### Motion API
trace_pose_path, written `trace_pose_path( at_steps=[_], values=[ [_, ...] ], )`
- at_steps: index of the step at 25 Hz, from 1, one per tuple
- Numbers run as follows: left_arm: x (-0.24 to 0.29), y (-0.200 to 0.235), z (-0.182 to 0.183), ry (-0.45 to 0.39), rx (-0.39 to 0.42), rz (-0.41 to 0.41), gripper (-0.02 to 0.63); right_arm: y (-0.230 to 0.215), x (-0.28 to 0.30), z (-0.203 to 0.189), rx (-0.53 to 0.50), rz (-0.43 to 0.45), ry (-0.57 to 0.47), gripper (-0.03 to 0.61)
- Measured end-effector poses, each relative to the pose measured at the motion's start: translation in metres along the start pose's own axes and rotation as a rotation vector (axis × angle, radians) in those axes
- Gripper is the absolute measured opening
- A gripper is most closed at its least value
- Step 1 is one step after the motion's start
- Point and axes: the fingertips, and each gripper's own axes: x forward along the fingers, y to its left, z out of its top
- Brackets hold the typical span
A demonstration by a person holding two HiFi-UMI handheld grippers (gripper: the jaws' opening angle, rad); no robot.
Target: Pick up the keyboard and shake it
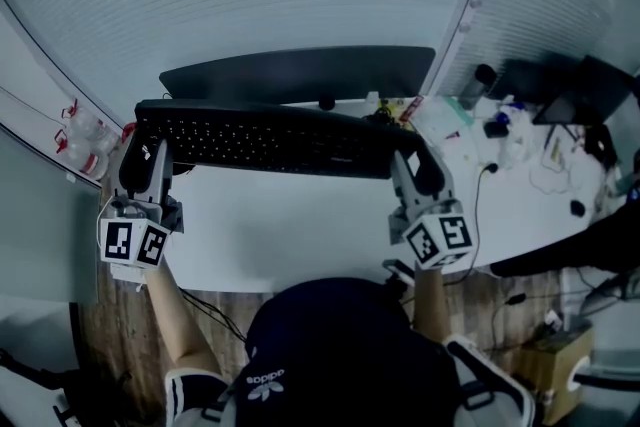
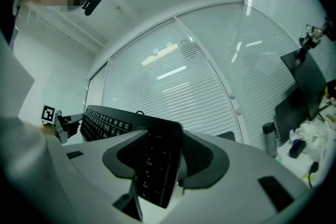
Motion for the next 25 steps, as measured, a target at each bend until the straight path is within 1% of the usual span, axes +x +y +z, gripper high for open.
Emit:
trace_pose_path(
  at_steps=[2, 5, 8, 13, 25],
  values=[
    [-0.002, 0.0, -0.002, 0.003, -0.013, -0.006, 0.206, 0.002, -0.003, 0.001, -0.02, 0.008, 0.006, 0.194],
    [-0.002, 0.0, -0.002, 0.011, -0.006, -0.005, 0.206, 0.002, -0.002, 0.004, -0.02, 0.012, 0.014, 0.195],
    [-0.003, -0.001, -0.001, 0.002, -0.013, -0.006, 0.206, 0.002, -0.005, 0.008, -0.038, 0.008, 0.007, 0.194],
    [-0.001, -0.002, 0.003, -0.005, -0.01, 0.002, 0.206, 0.0, -0.005, -0.003, -0.013, -0.002, 0.031, 0.195],
    [-0.003, 0.001, -0.001, -0.002, -0.014, 0.008, 0.206, 0.002, -0.002, 0.0, -0.04, 0.003, 0.024, 0.193]
  ],
)
